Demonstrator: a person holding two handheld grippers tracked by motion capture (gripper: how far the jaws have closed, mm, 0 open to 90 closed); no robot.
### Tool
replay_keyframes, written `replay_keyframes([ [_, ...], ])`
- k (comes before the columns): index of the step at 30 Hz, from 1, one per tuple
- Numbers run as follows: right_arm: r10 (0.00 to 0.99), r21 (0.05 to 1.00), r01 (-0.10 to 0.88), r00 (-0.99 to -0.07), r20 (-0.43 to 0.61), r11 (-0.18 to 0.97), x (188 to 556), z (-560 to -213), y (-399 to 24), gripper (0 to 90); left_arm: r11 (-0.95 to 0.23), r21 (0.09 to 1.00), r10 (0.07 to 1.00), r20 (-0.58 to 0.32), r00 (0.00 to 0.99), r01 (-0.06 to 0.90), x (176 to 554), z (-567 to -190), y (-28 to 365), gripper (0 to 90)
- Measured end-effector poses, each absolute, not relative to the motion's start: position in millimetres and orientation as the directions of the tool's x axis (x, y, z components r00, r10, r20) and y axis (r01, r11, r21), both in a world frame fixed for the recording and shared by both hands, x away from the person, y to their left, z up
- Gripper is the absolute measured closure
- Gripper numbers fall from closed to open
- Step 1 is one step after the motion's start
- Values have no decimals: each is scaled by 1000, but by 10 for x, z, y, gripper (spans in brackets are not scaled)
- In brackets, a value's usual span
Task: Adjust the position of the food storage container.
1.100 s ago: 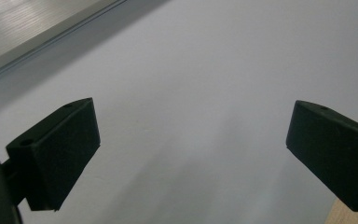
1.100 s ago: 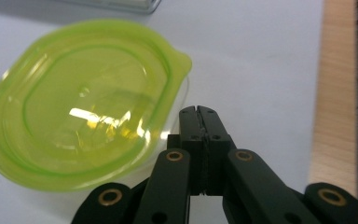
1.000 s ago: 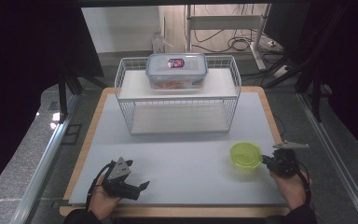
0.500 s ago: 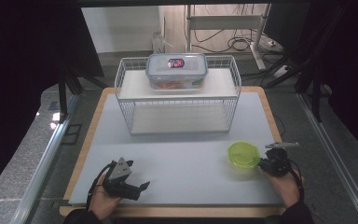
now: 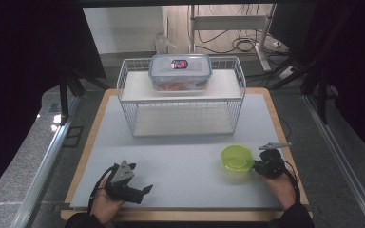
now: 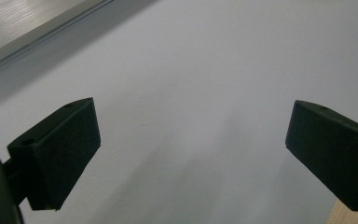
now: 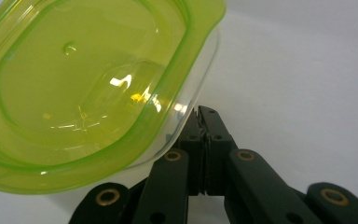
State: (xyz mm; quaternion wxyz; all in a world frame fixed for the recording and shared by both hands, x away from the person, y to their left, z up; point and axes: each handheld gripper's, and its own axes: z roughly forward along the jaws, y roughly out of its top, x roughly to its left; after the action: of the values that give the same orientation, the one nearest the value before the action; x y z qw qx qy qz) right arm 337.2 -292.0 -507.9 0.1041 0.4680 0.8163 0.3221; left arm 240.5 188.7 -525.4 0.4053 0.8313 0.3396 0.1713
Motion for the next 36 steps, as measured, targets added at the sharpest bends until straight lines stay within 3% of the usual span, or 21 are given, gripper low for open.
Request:
replay_keyframes([
  [15,755,609,680,-626,195,407,3324,-5135,-2440,888,-446,786,702,10,712,428,2408,-5256,1885,31],
  [36,701,625,642,-684,204,444,3405,-5198,-1943,891,-450,784,698,9,716,429,2418,-5263,1871,32],
])
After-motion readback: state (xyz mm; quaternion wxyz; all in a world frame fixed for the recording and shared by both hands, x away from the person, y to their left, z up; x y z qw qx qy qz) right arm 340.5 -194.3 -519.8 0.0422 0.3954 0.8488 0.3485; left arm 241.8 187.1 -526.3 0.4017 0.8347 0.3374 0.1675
